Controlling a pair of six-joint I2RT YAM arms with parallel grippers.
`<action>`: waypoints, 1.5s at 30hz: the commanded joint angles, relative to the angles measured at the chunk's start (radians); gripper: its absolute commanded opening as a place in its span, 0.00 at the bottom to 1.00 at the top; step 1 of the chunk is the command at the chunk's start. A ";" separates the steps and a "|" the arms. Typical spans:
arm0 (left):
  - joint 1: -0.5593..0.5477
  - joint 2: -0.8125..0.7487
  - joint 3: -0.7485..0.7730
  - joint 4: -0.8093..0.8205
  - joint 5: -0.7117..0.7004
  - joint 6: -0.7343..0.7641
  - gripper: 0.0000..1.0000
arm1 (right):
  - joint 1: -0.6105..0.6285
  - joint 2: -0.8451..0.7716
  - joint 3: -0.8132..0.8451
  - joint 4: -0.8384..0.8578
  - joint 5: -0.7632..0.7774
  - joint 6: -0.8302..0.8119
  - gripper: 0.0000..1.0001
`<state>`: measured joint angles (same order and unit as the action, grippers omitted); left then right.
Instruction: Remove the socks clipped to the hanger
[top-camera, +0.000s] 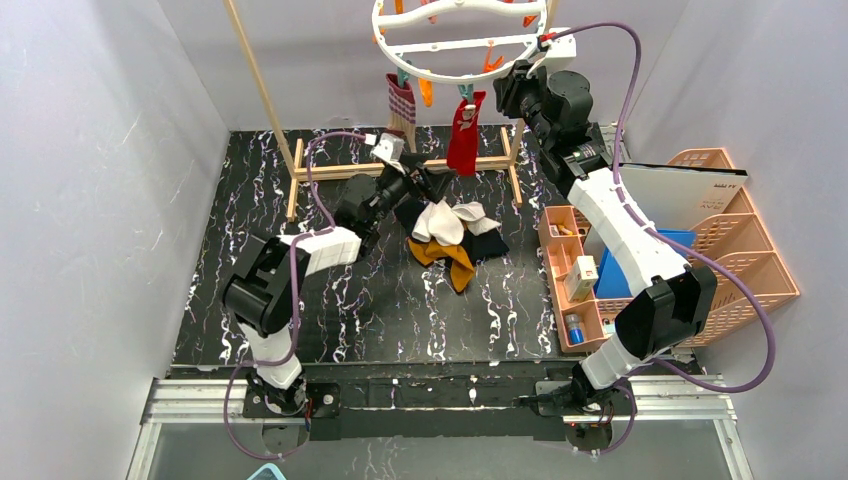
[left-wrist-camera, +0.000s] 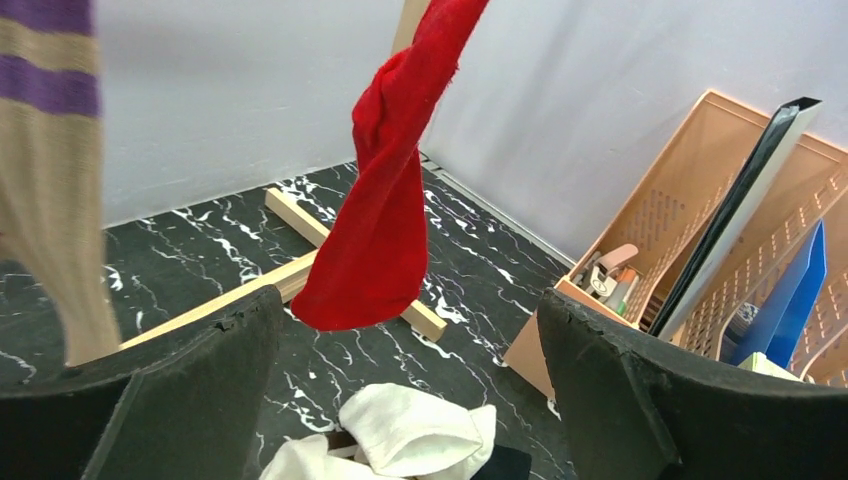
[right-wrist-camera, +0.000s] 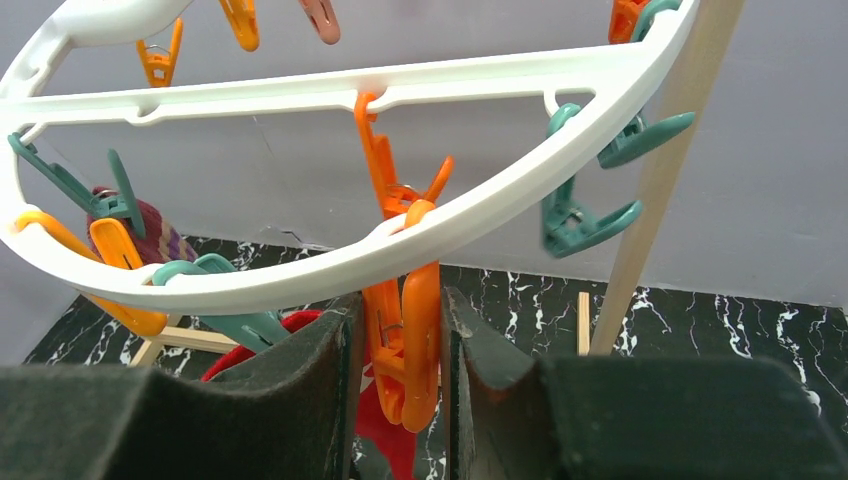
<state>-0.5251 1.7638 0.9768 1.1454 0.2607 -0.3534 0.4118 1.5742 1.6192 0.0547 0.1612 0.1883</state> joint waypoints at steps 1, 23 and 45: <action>-0.016 0.039 0.066 0.087 0.030 -0.012 0.94 | -0.011 -0.013 0.005 0.030 0.000 0.013 0.04; -0.035 0.178 0.196 0.123 0.043 -0.009 0.66 | -0.011 0.001 0.021 0.024 -0.013 0.020 0.02; -0.051 0.281 0.305 0.123 0.060 -0.010 0.66 | -0.012 -0.002 0.021 0.023 -0.019 0.016 0.01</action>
<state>-0.5720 2.0422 1.2346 1.2404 0.3054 -0.3676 0.4068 1.5772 1.6192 0.0544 0.1421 0.2066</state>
